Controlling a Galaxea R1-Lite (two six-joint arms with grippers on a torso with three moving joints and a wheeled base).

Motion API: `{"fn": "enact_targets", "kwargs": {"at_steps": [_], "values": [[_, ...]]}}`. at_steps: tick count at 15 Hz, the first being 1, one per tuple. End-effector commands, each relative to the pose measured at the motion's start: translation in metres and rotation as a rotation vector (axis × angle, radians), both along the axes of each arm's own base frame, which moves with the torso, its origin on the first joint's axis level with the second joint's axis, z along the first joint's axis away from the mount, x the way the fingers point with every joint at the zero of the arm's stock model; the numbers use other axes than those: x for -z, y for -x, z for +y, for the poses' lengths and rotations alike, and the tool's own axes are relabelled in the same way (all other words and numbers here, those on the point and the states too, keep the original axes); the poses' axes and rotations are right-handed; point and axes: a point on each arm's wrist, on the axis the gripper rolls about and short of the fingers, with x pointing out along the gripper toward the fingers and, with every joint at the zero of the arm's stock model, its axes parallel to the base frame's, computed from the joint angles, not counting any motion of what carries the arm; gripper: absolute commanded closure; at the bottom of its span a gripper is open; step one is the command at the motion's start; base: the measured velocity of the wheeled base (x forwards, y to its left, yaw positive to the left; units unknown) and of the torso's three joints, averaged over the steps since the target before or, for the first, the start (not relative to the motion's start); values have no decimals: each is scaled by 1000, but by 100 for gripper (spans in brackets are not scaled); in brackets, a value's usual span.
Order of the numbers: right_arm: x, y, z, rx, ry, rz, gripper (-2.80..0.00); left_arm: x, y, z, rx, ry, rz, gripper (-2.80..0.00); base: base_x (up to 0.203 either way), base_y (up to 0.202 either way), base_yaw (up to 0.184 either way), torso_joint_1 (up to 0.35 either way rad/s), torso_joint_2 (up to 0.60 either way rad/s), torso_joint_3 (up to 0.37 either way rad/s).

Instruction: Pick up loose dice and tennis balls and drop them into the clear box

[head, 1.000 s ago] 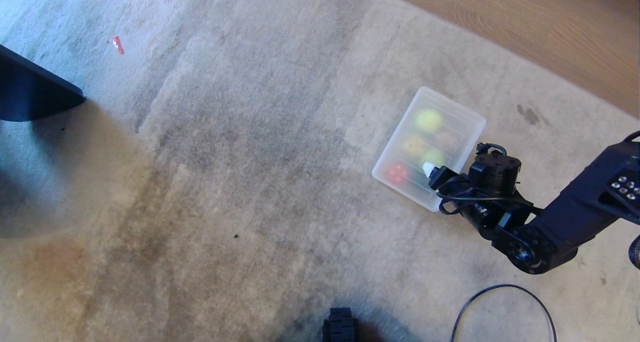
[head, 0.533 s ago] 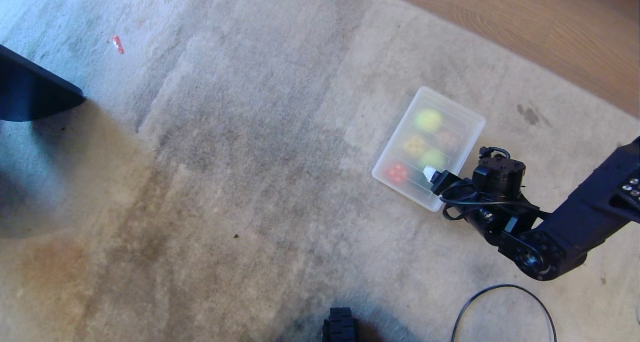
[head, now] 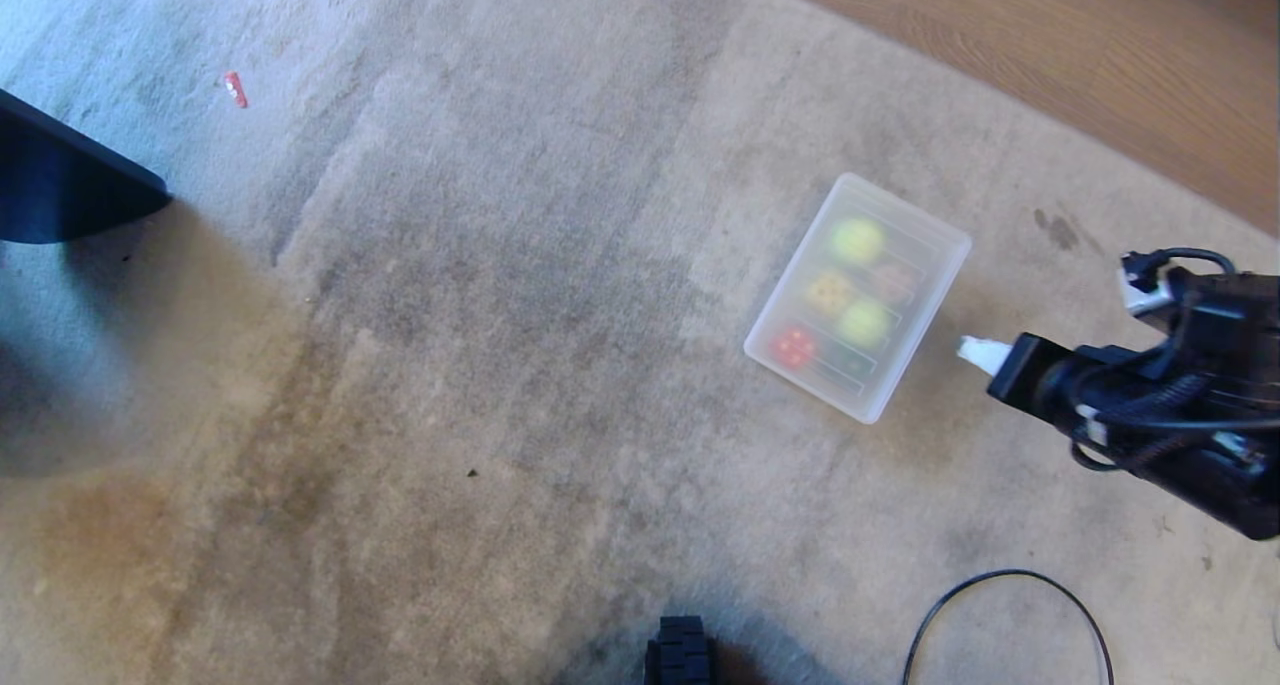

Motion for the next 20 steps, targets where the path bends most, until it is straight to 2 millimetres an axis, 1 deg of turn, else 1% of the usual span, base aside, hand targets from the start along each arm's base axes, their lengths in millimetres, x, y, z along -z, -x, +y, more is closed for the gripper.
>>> {"fn": "enact_targets", "kwargs": {"at_steps": [1,2,3,5,7,8,9,11,14,15,20], "values": [[-22,92,-28,-21,42,-82,0,0,0,0,-1,1,0,0,0,0,0,0,0,0],[-11,122,-38,-24,82,-67,0,0,0,0,-1,1,0,0,0,0,0,0,0,0],[4,145,-46,-18,116,-47,0,0,0,0,-1,1,0,0,0,0,0,0,0,0],[39,184,-58,24,177,14,0,0,0,0,-1,1,0,0,0,0,0,0,0,0],[67,208,-63,58,230,70,0,0,0,0,-1,1,0,0,0,0,0,0,0,0],[79,217,-63,60,259,74,0,0,0,0,-1,1,0,0,0,0,0,0,0,0],[86,226,-63,50,281,41,0,0,0,0,-1,1,0,0,0,0,0,0,0,0],[99,236,-63,14,353,-17,0,0,0,0,-1,1,0,0,0,0,0,0,0,0],[106,250,-62,34,383,-186,0,0,0,0,-1,1,0,0,0,0,0,0,0,0],[107,252,-62,41,385,-213,0,0,0,0,-1,1,0,0,0,0,0,0,0,0],[108,251,-62,47,368,-207,0,0,0,0,-1,1,0,0,0,0,0,0,0,0]]}}
